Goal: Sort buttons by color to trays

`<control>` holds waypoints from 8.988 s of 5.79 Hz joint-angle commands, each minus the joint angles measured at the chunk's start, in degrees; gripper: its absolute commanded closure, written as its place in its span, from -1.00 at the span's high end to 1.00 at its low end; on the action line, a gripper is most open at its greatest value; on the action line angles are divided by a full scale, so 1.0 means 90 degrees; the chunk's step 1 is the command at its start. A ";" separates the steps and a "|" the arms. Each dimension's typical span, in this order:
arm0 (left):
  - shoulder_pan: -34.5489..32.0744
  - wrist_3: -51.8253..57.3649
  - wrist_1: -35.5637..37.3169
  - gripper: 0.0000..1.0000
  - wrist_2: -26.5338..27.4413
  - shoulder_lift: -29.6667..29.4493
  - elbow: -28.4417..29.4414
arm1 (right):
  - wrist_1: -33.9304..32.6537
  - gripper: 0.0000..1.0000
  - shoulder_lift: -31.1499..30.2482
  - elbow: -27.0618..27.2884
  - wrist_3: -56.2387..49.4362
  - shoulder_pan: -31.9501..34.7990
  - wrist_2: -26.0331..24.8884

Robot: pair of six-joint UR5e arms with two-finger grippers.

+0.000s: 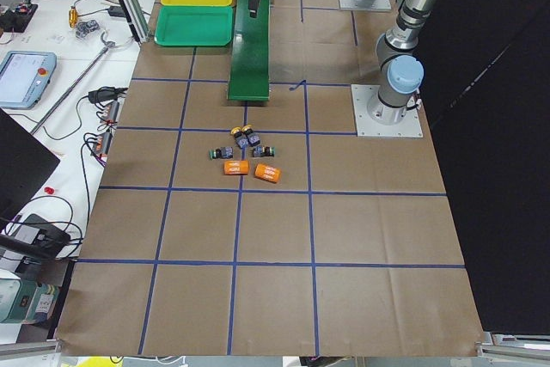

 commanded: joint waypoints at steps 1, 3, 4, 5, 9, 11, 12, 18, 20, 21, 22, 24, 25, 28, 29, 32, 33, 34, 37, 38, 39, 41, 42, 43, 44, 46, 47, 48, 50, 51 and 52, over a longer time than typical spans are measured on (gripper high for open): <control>0.0166 -0.0060 0.0265 0.96 0.0358 -0.0052 -0.0148 | 0.0000 1.00 0.0000 -0.0007 -0.0010 0.0000 0.0000; 0.0321 0.0037 0.1176 0.98 0.0810 -0.0131 -0.0704 | 0.0000 1.00 0.0009 0.0003 -0.0010 0.0000 0.0000; 0.1048 0.0327 0.0954 0.97 0.0781 -0.0179 -0.0832 | 0.0000 1.00 0.0010 0.0003 -0.0010 0.0000 0.0000; 0.1790 0.1451 0.0874 0.97 0.0742 -0.0267 -0.0853 | 0.0000 1.00 0.0010 0.0003 -0.0010 0.0000 0.0000; 0.3999 0.3940 0.1039 0.97 0.0615 -0.1407 -0.0872 | 0.0000 1.00 0.0000 -0.0007 -0.0029 0.0000 0.0000; 0.4754 0.5909 0.1797 0.96 0.0615 -0.2101 -0.0940 | 0.0000 1.00 0.0000 -0.0007 -0.0039 0.0000 0.0000; 0.5085 0.6467 0.2420 0.96 0.0344 -0.2345 -0.1289 | 0.0010 1.00 0.0000 0.0002 -0.0039 0.0000 0.0010; 0.5167 0.6795 0.3247 -0.73 0.0214 -0.2572 -0.2288 | 0.0010 1.00 0.0009 0.0003 -0.0107 0.0000 0.0039; 0.4818 0.6688 0.3121 -1.00 0.0244 -0.2319 -0.1688 | 0.0000 1.00 0.0029 0.0003 -0.0195 -0.0010 0.0068; 0.4255 0.6803 0.2298 -1.00 0.0253 -0.2009 -0.1316 | -0.0019 1.00 0.0039 0.0003 -0.0582 -0.0039 0.0059; 0.3640 0.7384 0.1990 -1.00 0.0253 -0.1793 -0.1292 | -0.0019 1.00 0.0029 0.0003 -0.0567 -0.0039 0.0039; 0.2148 0.7964 0.1812 -0.99 0.0244 -0.1461 -0.1283 | -0.0019 1.00 0.0010 0.0003 -0.0489 -0.0029 0.0058; 0.1347 0.8150 0.1473 -1.00 0.0244 -0.1285 -0.1263 | -0.0019 1.00 0.0000 0.0003 -0.0372 -0.0029 0.0058; 0.0412 0.9479 0.1663 -0.98 0.0176 -0.1506 -0.1448 | -0.0010 1.00 0.0010 0.0003 -0.0176 -0.0020 0.0058; 0.0247 0.9470 0.1732 -0.94 0.0204 -0.1720 -0.1487 | -0.0010 1.00 0.0010 0.0003 -0.0176 -0.0029 0.0058; 0.0050 0.9412 0.2114 0.24 0.0234 -0.1801 -0.1624 | 0.0000 1.00 0.0010 0.0003 -0.0176 -0.0029 0.0058; 0.0050 0.9402 0.2143 0.71 0.0224 -0.1801 -0.1663 | 0.0000 1.00 0.0010 0.0003 -0.0176 -0.0029 0.0058; 0.0156 0.9412 0.2085 0.82 0.0263 -0.1598 -0.1547 | 0.0000 1.00 0.0000 0.0003 -0.0176 -0.0020 0.0058; 0.2375 0.9217 0.1948 0.89 0.0224 -0.1196 -0.1692 | 0.0058 1.00 0.0029 0.0012 -0.1163 0.0000 0.0068; 0.2857 0.9042 0.2083 0.89 0.0185 -0.1273 -0.1809 | 0.0039 1.00 0.0048 0.0022 -0.2303 0.0010 0.0078; 0.3229 0.8480 0.2481 0.89 0.0204 -0.1360 -0.1907 | -0.0087 1.00 0.0039 0.0418 -0.3387 0.0020 0.0078; 0.3700 0.7106 0.3115 0.89 0.0234 -0.1721 -0.2452 | -0.0322 1.00 -0.0078 0.1095 -0.5879 0.0300 0.0019; 0.3760 0.6256 0.3352 0.88 0.0234 -0.1906 -0.2590 | -0.0342 1.00 -0.0136 0.1077 -0.6749 0.0544 0.0010; 0.3857 0.5610 0.3509 0.87 0.0244 -0.2159 -0.2552 | -0.0603 1.00 -0.0137 0.1115 -0.7376 0.0634 0.0000; 0.3868 0.5168 0.3530 0.83 0.0244 -0.2297 -0.2484 | -0.1118 1.00 -0.0137 0.1145 -0.8765 0.0635 0.0019; 0.3887 0.5154 0.3588 0.72 0.0244 -0.2386 -0.2484 | -0.1172 1.00 -0.0137 0.1126 -0.8848 0.0635 0.0000; 0.3907 0.5164 0.3598 0.72 0.0253 -0.2503 -0.2474 | -0.1181 1.00 -0.0118 0.1164 -0.8857 0.0625 0.0000; 0.4023 0.5173 0.3608 0.63 0.0244 -0.2533 -0.2474 | -0.1182 1.00 -0.0117 0.1155 -0.8848 0.0625 -0.0010; 0.4083 0.5261 0.3588 -0.05 0.0282 -0.2523 -0.2445 | -0.1230 1.00 -0.0118 0.1164 -0.8944 0.0615 -0.0010; 0.4083 0.5261 0.3579 -0.68 0.0283 -0.2514 -0.2416 | -0.1240 1.00 -0.0117 0.1174 -0.9284 0.0615 -0.0232; 0.4083 0.5261 0.3579 -0.97 0.0283 -0.2465 -0.2377 | -0.1405 1.00 -0.0108 0.1174 -0.9625 0.0596 -0.0264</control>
